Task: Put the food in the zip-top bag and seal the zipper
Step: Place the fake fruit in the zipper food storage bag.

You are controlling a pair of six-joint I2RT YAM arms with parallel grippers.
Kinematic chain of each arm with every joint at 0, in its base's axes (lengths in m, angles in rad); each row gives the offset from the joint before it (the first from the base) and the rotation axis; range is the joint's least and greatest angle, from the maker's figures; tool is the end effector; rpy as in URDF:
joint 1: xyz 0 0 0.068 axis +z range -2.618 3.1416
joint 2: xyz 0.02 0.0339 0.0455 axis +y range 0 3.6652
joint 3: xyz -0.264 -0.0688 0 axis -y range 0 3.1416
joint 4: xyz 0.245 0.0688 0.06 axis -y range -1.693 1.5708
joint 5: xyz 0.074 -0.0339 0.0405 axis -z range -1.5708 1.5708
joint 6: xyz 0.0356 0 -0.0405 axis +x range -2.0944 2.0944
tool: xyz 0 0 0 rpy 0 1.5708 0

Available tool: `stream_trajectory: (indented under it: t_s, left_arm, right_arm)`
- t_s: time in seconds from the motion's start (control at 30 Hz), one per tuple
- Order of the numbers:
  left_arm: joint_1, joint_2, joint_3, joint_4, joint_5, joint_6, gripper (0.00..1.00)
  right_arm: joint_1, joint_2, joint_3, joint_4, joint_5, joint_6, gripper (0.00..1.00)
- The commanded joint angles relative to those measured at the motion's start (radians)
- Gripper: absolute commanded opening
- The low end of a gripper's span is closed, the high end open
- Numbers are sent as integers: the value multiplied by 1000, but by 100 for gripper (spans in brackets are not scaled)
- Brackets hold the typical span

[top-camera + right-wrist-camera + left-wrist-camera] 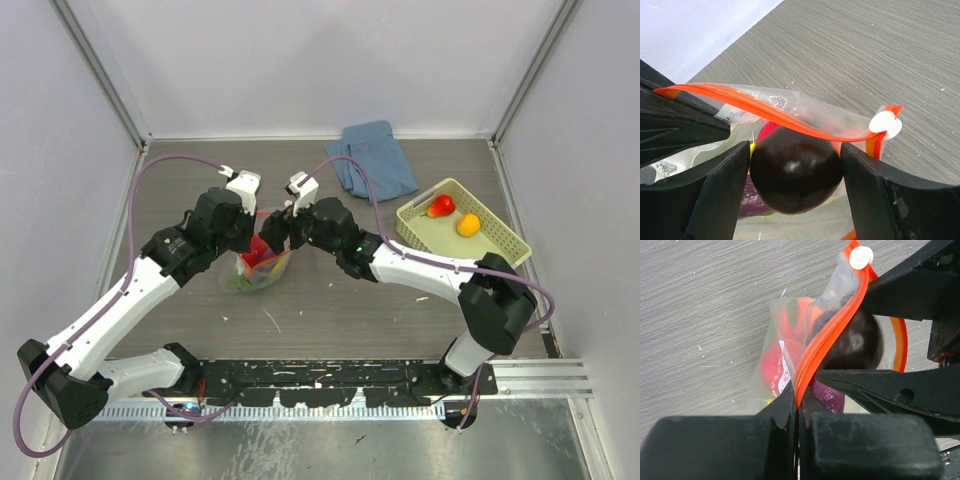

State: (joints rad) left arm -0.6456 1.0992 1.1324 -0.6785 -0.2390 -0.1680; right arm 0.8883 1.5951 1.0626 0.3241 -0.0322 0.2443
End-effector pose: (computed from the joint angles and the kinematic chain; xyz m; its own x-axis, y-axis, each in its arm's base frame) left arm 0.1885 -0.1315 0.3515 -0.5461 0.2080 -0.8115 0.3471 0.9378 0.0068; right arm 0.2357 0.2919 0.2821 -0.3190 -0.0092 -0.9477 -0.7403 0.6268 0.2431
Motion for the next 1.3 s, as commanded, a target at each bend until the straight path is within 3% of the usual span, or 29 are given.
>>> stream_trajectory:
  t_s: [0.0, 0.27, 0.47, 0.8, 1.13, 1.2, 1.27]
  left_arm:
    - [4, -20, 13, 57, 7, -4, 0]
    - [5, -21, 14, 54, 7, -5, 0]
    - [4, -22, 16, 50, -5, -5, 0]
    - [4, -24, 21, 43, -23, -10, 0]
    - [4, -30, 20, 40, -39, -11, 0]
    - [4, -30, 21, 40, -39, -11, 0]
    - [4, -31, 20, 39, -42, -10, 0]
  right_arm:
    - [7, -2, 52, 80, -25, 22, 77]
    - [18, 11, 64, 87, -33, 39, 80]
    - [18, -94, 33, 49, -15, 12, 84]
    - [18, -161, 74, -164, 120, -13, 81]
    - [18, -102, 124, -308, 277, 1, 66]
    - [18, -86, 132, -320, 280, 3, 56]
    - [18, -76, 142, -335, 288, 3, 39]
